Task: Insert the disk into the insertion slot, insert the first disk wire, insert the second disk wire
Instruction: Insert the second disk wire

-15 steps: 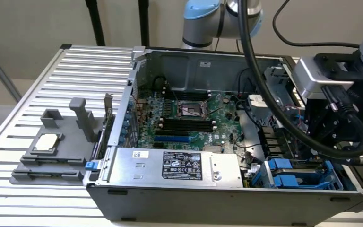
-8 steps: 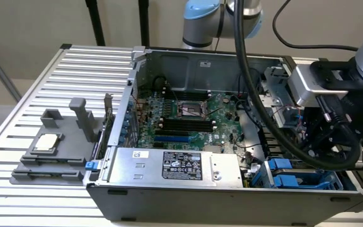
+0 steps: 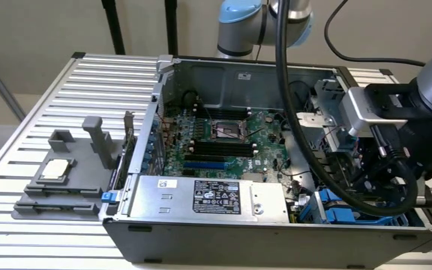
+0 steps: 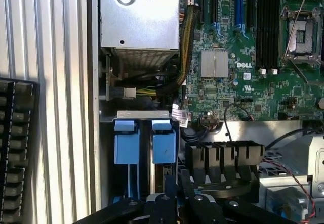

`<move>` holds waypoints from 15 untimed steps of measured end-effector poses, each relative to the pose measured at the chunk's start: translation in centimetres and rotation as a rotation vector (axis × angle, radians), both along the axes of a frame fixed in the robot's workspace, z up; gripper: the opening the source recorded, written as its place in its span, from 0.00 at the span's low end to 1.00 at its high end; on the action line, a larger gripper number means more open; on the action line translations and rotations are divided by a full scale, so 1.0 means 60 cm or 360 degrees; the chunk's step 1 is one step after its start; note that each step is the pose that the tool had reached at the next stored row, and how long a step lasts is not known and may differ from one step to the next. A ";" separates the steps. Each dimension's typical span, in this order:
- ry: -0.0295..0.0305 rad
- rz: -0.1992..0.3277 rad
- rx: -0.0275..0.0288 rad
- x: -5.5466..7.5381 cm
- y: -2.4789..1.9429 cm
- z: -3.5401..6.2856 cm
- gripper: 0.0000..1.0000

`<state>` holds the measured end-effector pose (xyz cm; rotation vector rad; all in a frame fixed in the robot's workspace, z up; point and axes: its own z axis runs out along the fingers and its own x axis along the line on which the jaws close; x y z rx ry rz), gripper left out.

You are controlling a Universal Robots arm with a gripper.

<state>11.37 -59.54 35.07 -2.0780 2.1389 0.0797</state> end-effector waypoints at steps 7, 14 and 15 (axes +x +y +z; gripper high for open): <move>-0.00064 0.0000 0.00689 0.000 -0.0070 -0.008 0.16; -0.00116 0.0000 0.00842 0.000 -0.0127 -0.009 0.16; -0.00129 0.0000 0.00841 0.000 -0.0135 -0.009 0.16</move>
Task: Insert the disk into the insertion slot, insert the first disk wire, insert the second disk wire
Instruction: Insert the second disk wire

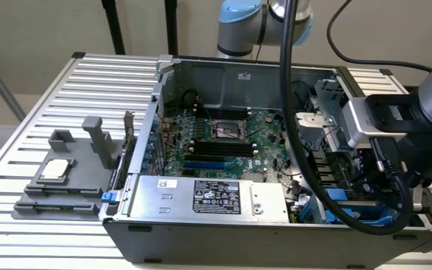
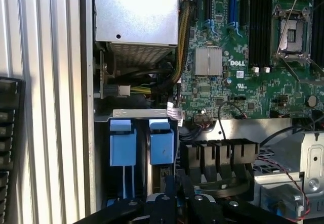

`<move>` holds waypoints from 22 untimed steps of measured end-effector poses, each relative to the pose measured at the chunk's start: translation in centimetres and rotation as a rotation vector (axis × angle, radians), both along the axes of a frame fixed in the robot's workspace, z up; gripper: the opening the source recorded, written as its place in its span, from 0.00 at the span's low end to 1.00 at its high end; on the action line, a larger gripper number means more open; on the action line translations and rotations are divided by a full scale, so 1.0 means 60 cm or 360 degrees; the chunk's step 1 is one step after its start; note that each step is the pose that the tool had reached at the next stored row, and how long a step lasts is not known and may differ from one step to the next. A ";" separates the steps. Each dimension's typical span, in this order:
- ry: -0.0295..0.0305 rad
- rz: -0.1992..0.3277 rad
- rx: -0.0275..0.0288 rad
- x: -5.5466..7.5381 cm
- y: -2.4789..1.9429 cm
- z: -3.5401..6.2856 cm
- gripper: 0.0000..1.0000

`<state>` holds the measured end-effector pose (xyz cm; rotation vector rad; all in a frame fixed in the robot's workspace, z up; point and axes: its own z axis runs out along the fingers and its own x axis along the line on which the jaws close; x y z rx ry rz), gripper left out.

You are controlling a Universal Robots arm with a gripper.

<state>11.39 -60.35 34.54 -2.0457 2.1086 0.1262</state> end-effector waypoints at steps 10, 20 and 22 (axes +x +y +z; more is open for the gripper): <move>-0.00155 0.0000 0.00023 0.000 -0.0062 -0.003 0.16; -0.00240 0.0000 0.00048 0.000 -0.0069 -0.010 0.16; -0.00240 0.0000 0.00059 0.000 -0.0069 -0.012 0.16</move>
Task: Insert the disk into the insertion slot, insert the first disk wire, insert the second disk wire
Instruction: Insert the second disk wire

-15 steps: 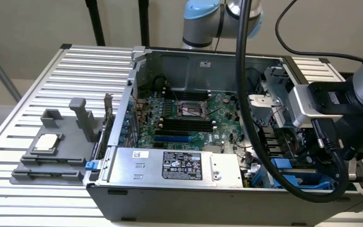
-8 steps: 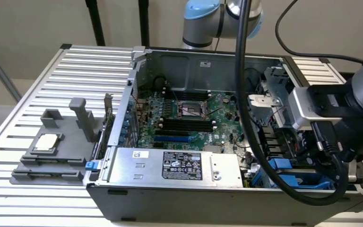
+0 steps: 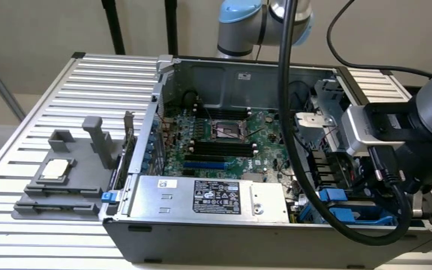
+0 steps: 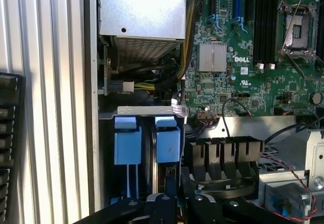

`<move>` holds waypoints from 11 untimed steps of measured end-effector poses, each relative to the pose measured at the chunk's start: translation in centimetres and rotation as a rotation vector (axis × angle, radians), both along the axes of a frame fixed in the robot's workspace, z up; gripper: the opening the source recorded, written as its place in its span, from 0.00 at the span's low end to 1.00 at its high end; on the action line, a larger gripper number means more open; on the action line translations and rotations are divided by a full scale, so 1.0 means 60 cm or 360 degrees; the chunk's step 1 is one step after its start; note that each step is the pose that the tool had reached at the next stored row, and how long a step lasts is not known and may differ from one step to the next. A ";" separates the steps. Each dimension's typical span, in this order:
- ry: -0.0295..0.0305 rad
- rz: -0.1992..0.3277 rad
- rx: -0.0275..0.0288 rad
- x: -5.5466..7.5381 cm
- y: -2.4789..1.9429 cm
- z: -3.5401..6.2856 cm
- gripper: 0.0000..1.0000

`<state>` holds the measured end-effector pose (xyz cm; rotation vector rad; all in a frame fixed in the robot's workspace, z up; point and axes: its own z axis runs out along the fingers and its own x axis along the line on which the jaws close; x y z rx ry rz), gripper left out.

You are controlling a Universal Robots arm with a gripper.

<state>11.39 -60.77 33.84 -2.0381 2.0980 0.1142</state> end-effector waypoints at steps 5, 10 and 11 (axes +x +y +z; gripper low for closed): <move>-0.00001 0.0001 0.00016 0.000 0.0000 -0.001 0.16; -0.00001 0.0002 0.00012 0.000 0.0009 -0.001 0.16; -0.00003 0.0002 0.00038 0.000 0.0017 -0.002 0.16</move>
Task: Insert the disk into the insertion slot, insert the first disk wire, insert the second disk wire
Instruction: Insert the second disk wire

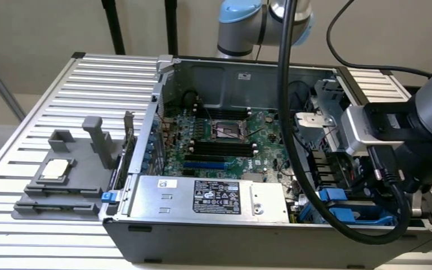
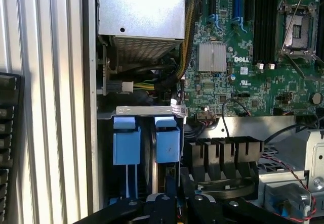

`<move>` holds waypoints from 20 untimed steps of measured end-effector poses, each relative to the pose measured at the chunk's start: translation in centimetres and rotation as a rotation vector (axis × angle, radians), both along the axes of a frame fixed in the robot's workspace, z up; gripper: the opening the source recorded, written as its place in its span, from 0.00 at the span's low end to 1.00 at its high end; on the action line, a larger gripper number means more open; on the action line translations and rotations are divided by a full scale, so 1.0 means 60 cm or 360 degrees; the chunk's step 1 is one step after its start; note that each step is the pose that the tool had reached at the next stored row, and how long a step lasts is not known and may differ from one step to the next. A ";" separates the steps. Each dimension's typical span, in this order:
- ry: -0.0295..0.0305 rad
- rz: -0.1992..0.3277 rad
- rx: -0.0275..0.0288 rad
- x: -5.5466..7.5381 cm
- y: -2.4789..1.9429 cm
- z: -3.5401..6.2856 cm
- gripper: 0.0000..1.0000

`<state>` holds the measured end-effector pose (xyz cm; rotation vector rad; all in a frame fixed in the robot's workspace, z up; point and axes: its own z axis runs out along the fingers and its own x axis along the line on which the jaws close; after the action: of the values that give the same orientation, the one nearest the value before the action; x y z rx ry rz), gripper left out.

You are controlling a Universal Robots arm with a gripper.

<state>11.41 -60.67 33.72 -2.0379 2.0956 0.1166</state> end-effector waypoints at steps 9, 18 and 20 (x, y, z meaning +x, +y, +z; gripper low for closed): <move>-0.00002 0.0000 -0.00022 0.000 0.0015 0.001 0.16; -0.00010 0.0000 -0.00030 0.000 0.0016 -0.004 0.16; -0.00010 0.0000 -0.00028 0.000 0.0015 -0.005 0.16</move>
<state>11.39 -60.58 33.42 -2.0387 2.0961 0.1141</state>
